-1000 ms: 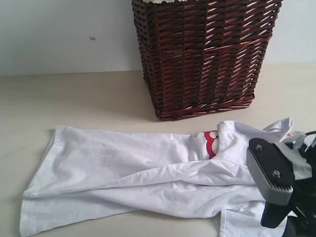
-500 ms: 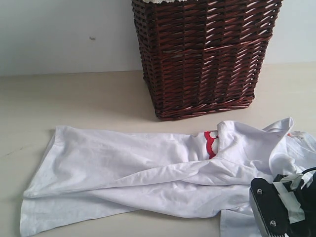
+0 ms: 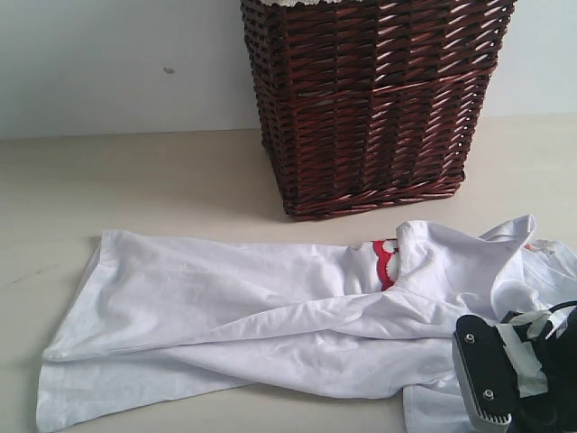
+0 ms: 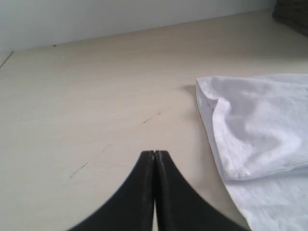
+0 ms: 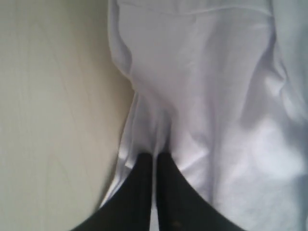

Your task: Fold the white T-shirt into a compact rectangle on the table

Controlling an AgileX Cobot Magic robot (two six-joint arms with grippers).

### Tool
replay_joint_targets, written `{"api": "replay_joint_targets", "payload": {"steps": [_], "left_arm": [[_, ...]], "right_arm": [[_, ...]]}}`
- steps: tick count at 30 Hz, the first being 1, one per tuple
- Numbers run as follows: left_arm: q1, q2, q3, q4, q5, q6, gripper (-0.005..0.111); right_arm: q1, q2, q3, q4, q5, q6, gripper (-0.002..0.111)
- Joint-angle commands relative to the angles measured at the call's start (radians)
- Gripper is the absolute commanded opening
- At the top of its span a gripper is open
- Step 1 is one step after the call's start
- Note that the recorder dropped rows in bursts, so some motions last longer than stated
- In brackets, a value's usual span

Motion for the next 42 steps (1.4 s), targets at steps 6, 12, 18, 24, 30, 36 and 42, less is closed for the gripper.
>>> {"api": "replay_joint_targets", "payload": {"steps": [6, 12, 18, 24, 30, 36, 42], "left_arm": [[0.001, -0.005, -0.001, -0.008, -0.004, 0.000, 0.000], [0.001, -0.005, -0.001, -0.008, -0.004, 0.000, 0.000], [0.001, -0.005, -0.001, -0.008, -0.004, 0.000, 0.000], [0.001, -0.005, -0.001, -0.008, -0.004, 0.000, 0.000], [0.001, -0.005, -0.001, -0.008, -0.004, 0.000, 0.000], [0.001, -0.005, -0.001, -0.008, -0.004, 0.000, 0.000], [0.001, -0.005, -0.001, -0.008, -0.004, 0.000, 0.000]], "right_arm": [[0.001, -0.064, -0.002, -0.070, 0.192, -0.015, 0.000], [0.001, -0.123, -0.067, -0.062, 0.094, 0.008, 0.000], [0.001, -0.123, -0.126, -0.062, -0.222, 0.131, 0.000], [0.001, -0.123, -0.160, -0.055, -0.429, 0.178, 0.000], [0.001, -0.117, -0.182, -0.055, -0.522, 0.299, 0.000], [0.001, -0.064, -0.182, -0.055, -0.527, 0.310, 0.005], [0.001, 0.028, -0.182, 0.020, -0.731, 0.416, 0.034]]}}
